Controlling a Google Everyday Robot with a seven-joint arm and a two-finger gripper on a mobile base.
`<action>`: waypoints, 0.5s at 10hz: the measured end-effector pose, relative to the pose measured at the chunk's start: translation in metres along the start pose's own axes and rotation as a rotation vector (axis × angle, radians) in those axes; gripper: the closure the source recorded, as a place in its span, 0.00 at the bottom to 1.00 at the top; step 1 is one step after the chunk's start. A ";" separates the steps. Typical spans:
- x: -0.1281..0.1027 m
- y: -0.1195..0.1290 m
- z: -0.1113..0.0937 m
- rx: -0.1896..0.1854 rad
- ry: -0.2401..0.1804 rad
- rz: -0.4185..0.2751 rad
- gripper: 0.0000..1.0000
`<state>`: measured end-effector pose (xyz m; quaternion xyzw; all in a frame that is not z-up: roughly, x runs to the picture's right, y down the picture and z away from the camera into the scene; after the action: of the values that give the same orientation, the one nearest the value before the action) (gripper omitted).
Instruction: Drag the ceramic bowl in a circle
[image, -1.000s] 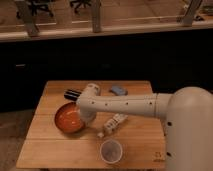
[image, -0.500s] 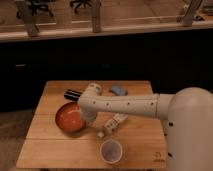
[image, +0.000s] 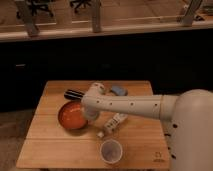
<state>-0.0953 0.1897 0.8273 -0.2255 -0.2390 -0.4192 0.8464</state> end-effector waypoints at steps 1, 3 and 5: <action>0.002 0.002 0.000 0.005 0.002 0.005 0.95; 0.006 0.002 -0.001 0.015 0.004 0.010 0.95; 0.007 0.003 -0.001 0.023 0.007 0.015 0.95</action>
<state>-0.0889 0.1863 0.8305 -0.2162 -0.2392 -0.4109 0.8528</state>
